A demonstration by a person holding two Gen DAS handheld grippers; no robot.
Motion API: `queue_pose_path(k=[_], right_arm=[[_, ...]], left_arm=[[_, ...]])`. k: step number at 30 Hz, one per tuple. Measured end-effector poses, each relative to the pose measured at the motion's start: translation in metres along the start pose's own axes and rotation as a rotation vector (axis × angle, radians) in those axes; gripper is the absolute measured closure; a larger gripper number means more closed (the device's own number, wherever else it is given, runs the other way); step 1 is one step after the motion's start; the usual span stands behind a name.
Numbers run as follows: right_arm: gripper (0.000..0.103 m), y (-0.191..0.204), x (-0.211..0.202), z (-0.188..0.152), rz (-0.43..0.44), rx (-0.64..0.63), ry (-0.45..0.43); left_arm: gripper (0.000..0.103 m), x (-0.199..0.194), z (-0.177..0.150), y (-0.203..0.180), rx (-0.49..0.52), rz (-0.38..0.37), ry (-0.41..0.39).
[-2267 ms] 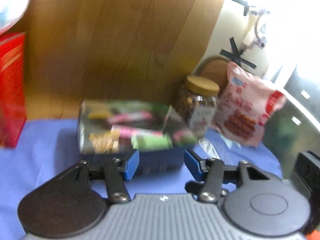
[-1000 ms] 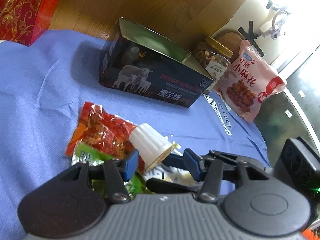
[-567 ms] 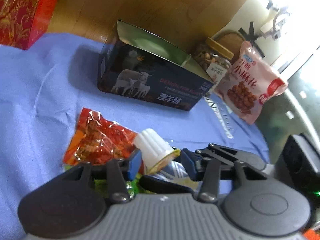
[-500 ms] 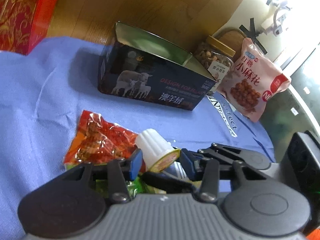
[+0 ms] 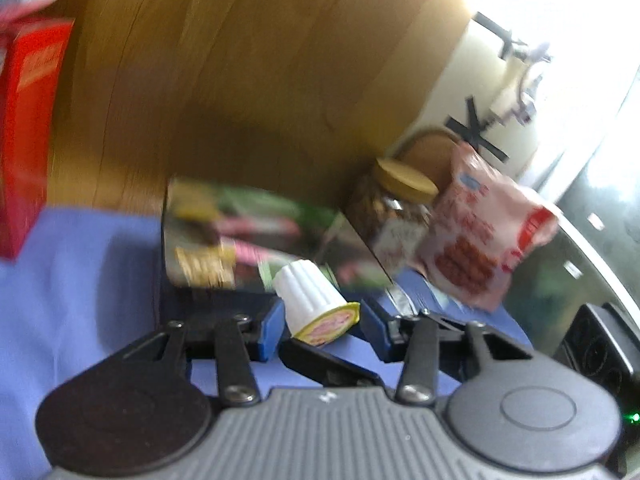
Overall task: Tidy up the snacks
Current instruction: 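Grasp the red spicy-strip packet with the right gripper and lift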
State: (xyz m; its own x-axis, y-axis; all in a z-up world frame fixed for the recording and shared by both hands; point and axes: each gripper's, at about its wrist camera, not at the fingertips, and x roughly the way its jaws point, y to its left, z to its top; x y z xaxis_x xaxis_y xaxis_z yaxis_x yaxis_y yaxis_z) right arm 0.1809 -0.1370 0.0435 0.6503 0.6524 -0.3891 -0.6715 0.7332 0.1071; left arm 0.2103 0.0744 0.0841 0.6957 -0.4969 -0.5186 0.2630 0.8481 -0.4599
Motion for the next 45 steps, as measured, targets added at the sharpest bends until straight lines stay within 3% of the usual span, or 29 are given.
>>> queue_pose_path(k=[4,8,14,18,23,25,30,32,37,41,44,45], right_arm=[[0.057,-0.017,0.036,0.02,-0.016,0.032,-0.02],[0.055,-0.024,0.064,0.029,-0.04,0.05,0.004],[0.054,-0.026,0.023,0.013,-0.016,0.103,-0.038],[0.055,-0.035,0.008,-0.015,0.118,0.264,0.1],[0.071,-0.044,0.019,-0.054,0.209,0.473,0.274],[0.073,-0.046,0.023,-0.059,0.236,0.533,0.274],[0.077,-0.031,0.041,-0.061,0.306,0.606,0.295],[0.085,-0.024,0.045,-0.059,0.307,0.601,0.298],[0.093,-0.03,0.039,-0.057,0.321,0.626,0.281],[0.096,-0.043,0.029,-0.051,0.352,0.686,0.227],[0.097,-0.053,0.018,-0.041,0.354,0.727,0.172],[0.097,-0.058,0.012,-0.039,0.352,0.739,0.153]], left_arm=[[0.06,0.024,0.023,0.008,0.0,0.072,-0.009],[0.056,0.039,0.024,0.011,0.034,0.148,0.019],[0.049,-0.012,0.003,0.028,0.007,0.077,-0.042],[0.048,-0.032,-0.024,0.057,-0.074,0.064,0.035],[0.048,-0.039,-0.069,0.085,-0.186,0.055,0.111],[0.048,-0.036,-0.084,0.094,-0.235,0.041,0.132],[0.05,-0.042,-0.098,0.094,-0.278,0.013,0.069],[0.055,-0.042,-0.099,0.09,-0.269,0.038,0.054],[0.058,-0.043,-0.09,0.083,-0.277,-0.03,0.041],[0.057,-0.038,-0.072,0.065,-0.226,-0.039,0.023],[0.05,-0.04,-0.062,0.06,-0.21,-0.052,-0.006],[0.038,-0.041,-0.061,0.059,-0.206,-0.048,-0.014]])
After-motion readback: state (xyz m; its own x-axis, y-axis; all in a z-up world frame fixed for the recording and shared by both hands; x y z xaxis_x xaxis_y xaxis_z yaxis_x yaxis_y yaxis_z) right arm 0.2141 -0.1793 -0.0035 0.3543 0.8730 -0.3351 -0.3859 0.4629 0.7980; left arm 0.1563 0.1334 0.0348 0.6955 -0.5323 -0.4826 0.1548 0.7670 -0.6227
